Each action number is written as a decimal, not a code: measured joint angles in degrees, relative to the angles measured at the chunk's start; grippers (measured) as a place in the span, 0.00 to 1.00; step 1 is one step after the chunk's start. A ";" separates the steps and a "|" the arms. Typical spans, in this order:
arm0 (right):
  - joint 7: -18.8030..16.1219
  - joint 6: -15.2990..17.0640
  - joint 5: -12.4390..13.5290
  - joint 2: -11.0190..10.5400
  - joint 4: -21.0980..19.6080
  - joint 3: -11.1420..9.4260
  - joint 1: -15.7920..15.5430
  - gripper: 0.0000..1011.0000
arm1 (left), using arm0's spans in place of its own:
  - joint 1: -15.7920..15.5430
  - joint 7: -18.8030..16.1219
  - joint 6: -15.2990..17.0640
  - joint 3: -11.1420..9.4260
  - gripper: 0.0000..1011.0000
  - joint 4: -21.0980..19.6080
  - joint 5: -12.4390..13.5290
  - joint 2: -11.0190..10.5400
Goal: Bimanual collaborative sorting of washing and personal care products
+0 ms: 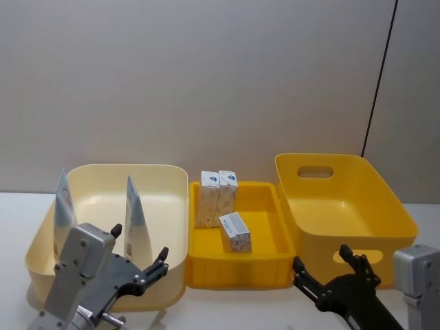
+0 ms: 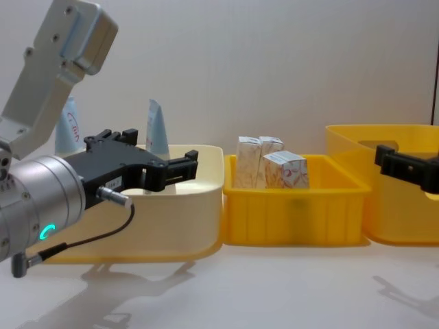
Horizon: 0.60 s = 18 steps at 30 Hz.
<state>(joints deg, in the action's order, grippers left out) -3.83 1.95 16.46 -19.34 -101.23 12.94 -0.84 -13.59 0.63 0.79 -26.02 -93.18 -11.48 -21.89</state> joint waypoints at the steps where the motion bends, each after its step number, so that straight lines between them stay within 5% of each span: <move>1: 0.00 0.00 0.00 0.00 0.00 0.00 0.00 0.99 | 0.00 0.00 0.00 0.00 0.99 0.00 0.00 0.00; 18: 0.00 0.00 0.00 0.00 0.00 0.00 0.00 0.99 | 0.00 0.00 0.00 0.00 0.99 0.00 0.00 0.00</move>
<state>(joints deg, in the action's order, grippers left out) -3.83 1.95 16.46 -19.33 -101.23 12.94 -0.84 -13.59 0.62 0.79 -26.02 -93.18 -11.48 -21.90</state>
